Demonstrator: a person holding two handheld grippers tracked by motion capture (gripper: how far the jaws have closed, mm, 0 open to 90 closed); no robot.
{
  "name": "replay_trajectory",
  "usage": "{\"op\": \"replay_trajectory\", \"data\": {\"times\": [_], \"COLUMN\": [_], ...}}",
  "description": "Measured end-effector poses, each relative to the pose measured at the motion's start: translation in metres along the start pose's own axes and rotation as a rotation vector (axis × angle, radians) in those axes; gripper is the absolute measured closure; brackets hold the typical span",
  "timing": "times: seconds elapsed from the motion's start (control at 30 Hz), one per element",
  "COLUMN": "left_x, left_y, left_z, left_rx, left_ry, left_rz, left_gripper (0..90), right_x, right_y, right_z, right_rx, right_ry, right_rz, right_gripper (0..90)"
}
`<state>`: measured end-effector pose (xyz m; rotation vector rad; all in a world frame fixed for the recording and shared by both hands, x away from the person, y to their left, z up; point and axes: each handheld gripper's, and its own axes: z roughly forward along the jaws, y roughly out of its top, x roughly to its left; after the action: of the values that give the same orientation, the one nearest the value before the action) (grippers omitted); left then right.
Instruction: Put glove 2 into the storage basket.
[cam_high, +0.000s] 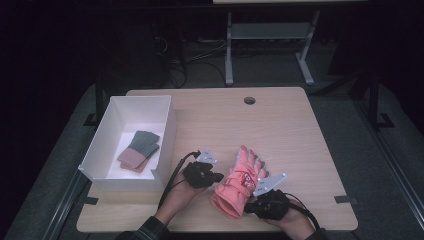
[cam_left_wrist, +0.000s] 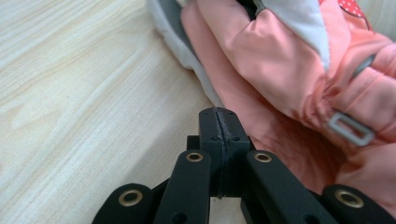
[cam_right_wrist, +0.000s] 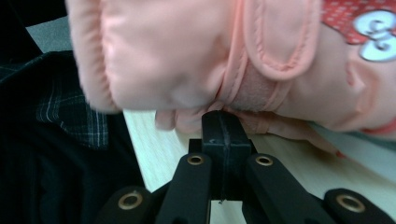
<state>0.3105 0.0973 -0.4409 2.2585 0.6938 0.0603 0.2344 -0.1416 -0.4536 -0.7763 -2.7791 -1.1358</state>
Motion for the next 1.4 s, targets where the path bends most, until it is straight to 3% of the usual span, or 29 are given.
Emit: {"op": "replay_trajectory", "data": {"times": [0.13,0.23,0.37,0.5,0.6,0.8,1.4], "left_x": [0.000,0.002,0.004,0.005,0.004,0.004,0.004], "left_y": [0.000,0.000,0.000,0.001,0.003,0.005,0.007], "left_z": [-0.001,-0.005,-0.011,-0.015,-0.017,-0.022,-0.023], "left_rx": [-0.003,-0.004,-0.012,-0.019,-0.013,-0.030,-0.018], "left_ry": [0.003,0.005,0.017,0.016,0.012,0.020,0.014], "left_rz": [0.000,0.000,-0.010,-0.036,-0.027,-0.049,-0.054], "left_gripper": [89.6,89.6,89.6,89.6,89.1,86.4,82.9], "right_x": [0.005,0.000,-0.014,-0.022,-0.027,-0.035,-0.041], "right_y": [0.002,-0.003,-0.011,-0.012,-0.009,0.007,0.009], "right_z": [0.002,-0.010,-0.037,-0.049,-0.053,-0.054,-0.023], "right_rx": [0.018,-0.007,-0.087,-0.144,-0.177,-0.234,-0.146], "right_ry": [-0.004,-0.021,-0.062,-0.079,-0.099,-0.124,-0.149], "right_rz": [-0.012,0.010,0.053,0.070,0.075,0.054,0.061], "right_gripper": [90.0,90.0,90.0,90.0,90.0,90.0,90.0]}}
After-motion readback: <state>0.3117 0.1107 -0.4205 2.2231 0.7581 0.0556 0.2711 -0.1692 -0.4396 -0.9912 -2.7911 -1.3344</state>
